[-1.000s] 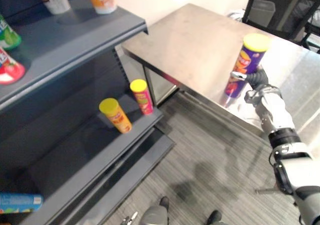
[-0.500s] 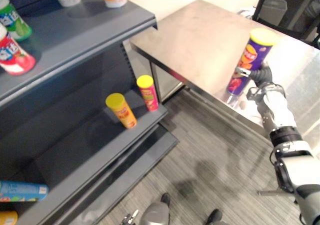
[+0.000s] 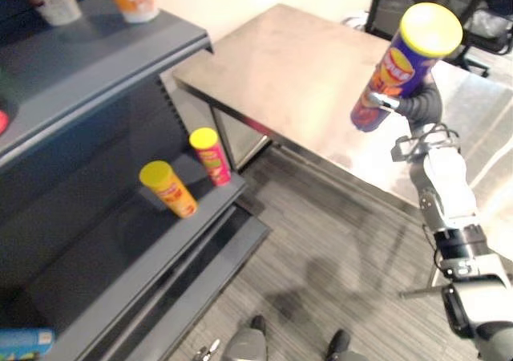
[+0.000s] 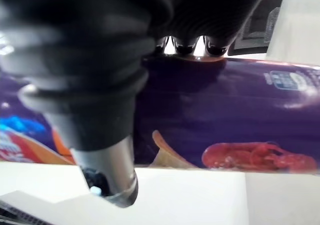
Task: Put the gum and the chips on the shelf.
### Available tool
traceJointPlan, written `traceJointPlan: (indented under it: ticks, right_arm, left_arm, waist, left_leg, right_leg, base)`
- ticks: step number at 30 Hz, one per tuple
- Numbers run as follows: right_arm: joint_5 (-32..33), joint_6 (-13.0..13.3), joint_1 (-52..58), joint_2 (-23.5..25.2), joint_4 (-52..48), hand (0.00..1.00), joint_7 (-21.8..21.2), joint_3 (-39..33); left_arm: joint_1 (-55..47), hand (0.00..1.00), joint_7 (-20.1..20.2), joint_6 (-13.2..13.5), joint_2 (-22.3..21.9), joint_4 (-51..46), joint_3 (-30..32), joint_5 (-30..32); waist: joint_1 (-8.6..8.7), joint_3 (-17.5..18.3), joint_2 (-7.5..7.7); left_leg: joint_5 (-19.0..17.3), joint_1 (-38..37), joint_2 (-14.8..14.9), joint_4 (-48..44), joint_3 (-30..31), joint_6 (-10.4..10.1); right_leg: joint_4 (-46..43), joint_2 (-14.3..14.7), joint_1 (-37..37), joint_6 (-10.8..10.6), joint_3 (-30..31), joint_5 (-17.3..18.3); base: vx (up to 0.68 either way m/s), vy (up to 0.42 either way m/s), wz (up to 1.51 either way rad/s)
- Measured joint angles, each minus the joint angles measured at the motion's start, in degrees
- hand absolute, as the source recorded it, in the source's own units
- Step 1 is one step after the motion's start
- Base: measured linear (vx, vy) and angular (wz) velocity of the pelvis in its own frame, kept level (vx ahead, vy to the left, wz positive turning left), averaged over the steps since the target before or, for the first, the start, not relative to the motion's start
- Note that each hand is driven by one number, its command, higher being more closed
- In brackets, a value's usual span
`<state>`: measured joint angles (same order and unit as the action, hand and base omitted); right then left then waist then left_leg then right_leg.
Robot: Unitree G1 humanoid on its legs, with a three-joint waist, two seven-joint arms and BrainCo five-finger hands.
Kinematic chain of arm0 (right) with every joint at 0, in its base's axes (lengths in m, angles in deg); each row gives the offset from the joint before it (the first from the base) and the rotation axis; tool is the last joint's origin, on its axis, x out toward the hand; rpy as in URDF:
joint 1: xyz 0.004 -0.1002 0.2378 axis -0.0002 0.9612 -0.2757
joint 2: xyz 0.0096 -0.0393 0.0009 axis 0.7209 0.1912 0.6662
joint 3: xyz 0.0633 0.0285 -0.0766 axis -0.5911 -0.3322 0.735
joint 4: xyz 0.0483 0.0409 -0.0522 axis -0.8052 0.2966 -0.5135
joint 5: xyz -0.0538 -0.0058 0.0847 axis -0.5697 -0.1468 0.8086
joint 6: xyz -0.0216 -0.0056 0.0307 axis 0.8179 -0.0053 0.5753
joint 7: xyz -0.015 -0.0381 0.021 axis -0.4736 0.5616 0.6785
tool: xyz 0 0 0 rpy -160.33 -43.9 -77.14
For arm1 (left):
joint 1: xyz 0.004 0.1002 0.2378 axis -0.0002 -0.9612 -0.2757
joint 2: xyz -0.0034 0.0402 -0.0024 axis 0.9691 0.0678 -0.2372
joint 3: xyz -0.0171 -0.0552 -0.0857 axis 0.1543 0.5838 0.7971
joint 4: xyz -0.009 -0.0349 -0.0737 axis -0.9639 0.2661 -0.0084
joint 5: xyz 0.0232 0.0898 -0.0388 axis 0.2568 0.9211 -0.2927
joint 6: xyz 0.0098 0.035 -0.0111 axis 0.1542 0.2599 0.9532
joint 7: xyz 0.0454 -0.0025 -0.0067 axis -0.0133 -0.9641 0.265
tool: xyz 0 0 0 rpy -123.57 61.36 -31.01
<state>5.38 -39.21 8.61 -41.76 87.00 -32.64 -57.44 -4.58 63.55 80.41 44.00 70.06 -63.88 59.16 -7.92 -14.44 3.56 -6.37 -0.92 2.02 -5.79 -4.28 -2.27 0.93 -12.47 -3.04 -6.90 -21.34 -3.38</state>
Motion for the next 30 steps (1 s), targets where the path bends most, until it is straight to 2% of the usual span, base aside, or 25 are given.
traceJointPlan:
  ticks: [3,4,8,13,15,17,19,22,23,24,25,26,27,28,29,30]
  right_arm:
    - [0.1,-0.4,7.3,0.4,-4.2,1.0,-1.9,0.0]
    - [0.1,-0.6,9.6,0.5,-5.0,1.0,-2.6,0.0]
    - [0.3,-1.2,15.2,0.6,-8.6,1.0,-4.0,0.0]
    - [0.6,-1.6,21.9,1.1,-13.0,1.0,-5.0,-1.6]
    - [0.5,-1.6,22.8,2.0,-14.4,1.0,-5.2,-2.0]
    - [0.5,-0.9,23.1,2.8,-14.9,1.0,-6.2,-1.5]
    - [0.5,-0.2,22.8,2.8,-15.0,1.0,-6.4,-0.2]
    - [0.5,0.1,18.2,2.8,-14.1,1.0,-7.0,5.2]
    - [0.5,0.2,16.4,2.8,-13.6,1.0,-7.5,6.8]
    - [0.5,0.3,15.9,2.8,-13.5,1.0,-7.7,7.2]
    - [0.5,0.9,15.9,3.0,-13.5,1.0,-8.1,7.4]
    - [0.4,1.6,15.9,2.8,-13.4,1.0,-8.9,6.9]
    - [0.1,2.6,15.8,2.2,-13.1,1.0,-8.9,4.8]
    - [0.0,2.6,16.1,2.1,-13.0,1.0,-8.7,3.1]
    - [0.0,2.7,17.4,1.4,-12.7,1.0,-7.9,-0.3]
    - [0.0,2.8,17.9,0.8,-12.7,1.0,-7.4,-1.7]
  left_arm:
    - [-0.9,0.0,0.0,-0.5,0.5,0.5,0.1,-0.2]
    - [-1.3,0.0,0.1,-0.5,0.6,0.6,0.1,-0.3]
    - [-1.3,0.0,0.1,-0.9,0.5,2.6,0.1,-0.5]
    - [-1.2,0.0,0.2,-1.2,0.6,3.2,0.0,-0.5]
    - [-1.0,0.0,0.3,-1.5,0.6,3.4,0.0,-0.7]
    - [-0.6,0.0,0.7,-2.5,0.6,3.9,0.0,-2.5]
    - [-0.4,0.0,1.0,-2.4,0.6,3.8,0.0,-3.4]
    - [-0.3,0.0,1.8,-1.6,-0.6,3.7,-0.1,-5.0]
    - [-0.3,0.0,2.3,-1.5,-1.7,3.7,-0.1,-5.6]
    - [-0.3,0.0,2.5,-1.5,-2.1,3.7,-0.1,-5.8]
    - [-0.1,0.0,2.9,-1.6,-2.2,4.0,-0.2,-7.4]
    - [0.4,0.0,3.0,-1.6,-1.9,4.6,-0.1,-9.6]
    - [1.3,0.0,3.0,-1.9,-1.9,4.9,0.6,-10.1]
    - [1.6,0.0,3.0,-2.1,-2.2,4.9,0.6,-10.1]
    - [0.7,0.0,3.0,-2.4,-3.7,4.6,0.5,-10.1]
    - [0.4,0.0,3.2,-2.3,-3.7,4.3,0.3,-9.9]
  waist:
    - [0.36,2.7,1.05]
    - [1.22,3.5,1.17]
    - [2.89,4.6,0.87]
    - [3.18,5.2,0.74]
    - [3.21,5.2,0.6]
    - [3.57,4.9,-0.04]
    - [3.14,4.8,-0.29]
    - [2.84,3.8,-2.09]
    - [2.23,3.0,-3.7]
    - [1.91,2.8,-4.28]
    - [1.59,2.7,-4.37]
    - [2.38,3.1,-3.86]
    - [3.41,3.0,-4.21]
    - [3.47,2.7,-4.93]
    - [3.95,3.0,-6.73]
    - [4.75,3.1,-6.54]
  left_leg:
    - [0.3,-0.3,0.5,1.2,-1.3,-0.4]
    - [0.4,-0.4,0.6,1.6,-1.4,-0.5]
    - [0.5,-0.5,0.8,1.7,-1.5,-0.6]
    - [0.2,-0.5,1.3,1.3,-2.1,-1.0]
    - [-1.2,1.0,2.1,-1.7,-2.4,-1.2]
    - [-4.1,3.8,3.4,-8.5,-1.3,-1.3]
    - [-4.3,4.4,3.7,-9.8,-0.7,-1.4]
    - [-4.3,6.9,4.9,-11.9,1.7,-1.4]
    - [-4.9,7.3,5.4,-12.0,2.1,-0.1]
    - [-5.1,7.5,5.9,-11.7,1.7,1.3]
    - [-4.9,7.4,6.8,-10.2,-1.0,3.9]
    - [-3.7,7.3,8.4,-7.5,-7.0,8.1]
    - [-3.6,9.4,11.8,-12.9,-14.4,8.7]
    - [-3.0,10.2,13.6,-17.6,-18.7,9.7]
    - [3.5,10.1,14.8,-20.5,-27.0,10.8]
    - [5.6,10.5,13.4,-18.7,-27.6,10.3]
  right_leg:
    - [0.3,0.6,1.0,0.0,1.4,0.0]
    - [0.4,0.8,1.0,0.0,1.5,0.0]
    - [0.8,1.0,1.0,-0.1,1.6,-0.1]
    - [0.5,1.4,1.2,0.0,2.2,0.0]
    - [-2.1,1.5,2.6,0.5,2.7,1.2]
    - [-7.0,1.7,3.6,0.8,2.4,3.8]
    - [-8.2,1.7,3.6,0.9,1.8,4.5]
    - [-9.7,2.3,3.9,1.6,-0.6,5.1]
    - [-10.6,2.6,4.0,2.6,-1.6,5.8]
    - [-10.9,2.8,3.9,2.8,-2.1,6.3]
    - [-10.7,3.2,3.9,3.4,-2.3,6.7]
    - [-7.8,3.4,2.5,3.9,-5.1,6.4]
    - [-7.0,2.0,1.9,4.6,-10.6,5.9]
    - [-8.9,1.1,2.0,4.7,-12.8,6.1]
    - [-14.9,-1.3,2.2,3.9,-17.6,9.4]
    - [-16.0,-2.6,2.3,4.0,-19.6,11.0]
  base:
    - [0.0,-0.032,-0.23]
    - [0.02,-0.019,-0.08]
    - [0.0,-0.003,-0.02]
    - [0.0,-0.001,-0.06]
    - [-0.03,0.003,-0.08]
    - [-0.08,-0.005,0.11]
    - [-0.08,-0.029,0.25]
    - [-0.12,-0.065,0.38]
    - [-0.16,-0.085,0.41]
    - [-0.15,-0.105,0.48]
    - [-0.06,-0.213,0.96]
    - [-0.04,-0.212,1.64]
    - [-0.06,-0.185,1.71]
    - [-0.04,-0.04,1.96]
    - [-0.04,-0.05,1.71]
    - [-0.05,-0.06,2.11]
